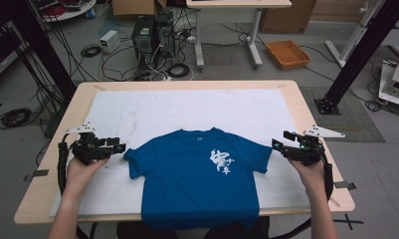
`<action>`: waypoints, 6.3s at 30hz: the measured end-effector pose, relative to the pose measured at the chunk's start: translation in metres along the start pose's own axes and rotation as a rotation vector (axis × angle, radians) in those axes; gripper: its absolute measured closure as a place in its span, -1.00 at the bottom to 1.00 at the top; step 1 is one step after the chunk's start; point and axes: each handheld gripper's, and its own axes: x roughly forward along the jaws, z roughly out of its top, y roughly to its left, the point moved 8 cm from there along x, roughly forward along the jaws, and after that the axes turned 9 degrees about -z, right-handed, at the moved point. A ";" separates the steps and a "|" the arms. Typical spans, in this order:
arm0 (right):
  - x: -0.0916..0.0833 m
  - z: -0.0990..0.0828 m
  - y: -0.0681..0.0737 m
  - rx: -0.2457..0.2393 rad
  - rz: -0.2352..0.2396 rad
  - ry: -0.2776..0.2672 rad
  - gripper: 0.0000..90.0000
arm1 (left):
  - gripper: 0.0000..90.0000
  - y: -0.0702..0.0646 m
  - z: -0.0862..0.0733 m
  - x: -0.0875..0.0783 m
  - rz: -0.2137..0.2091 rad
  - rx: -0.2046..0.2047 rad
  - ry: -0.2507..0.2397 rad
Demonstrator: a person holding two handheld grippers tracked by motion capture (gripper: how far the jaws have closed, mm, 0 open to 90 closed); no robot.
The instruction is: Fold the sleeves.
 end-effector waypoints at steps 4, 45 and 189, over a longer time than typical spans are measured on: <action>0.000 0.000 0.001 -0.002 -0.002 0.001 -0.27 | 0.16 0.002 -0.007 0.008 -0.012 -0.020 0.053; -0.005 0.006 -0.001 -0.008 -0.022 -0.023 -0.23 | 0.95 -0.062 0.036 0.039 -0.175 -0.102 -0.025; 0.096 -0.028 0.149 -0.201 0.060 0.340 0.67 | 0.20 -0.053 0.036 0.052 -0.095 0.110 -0.106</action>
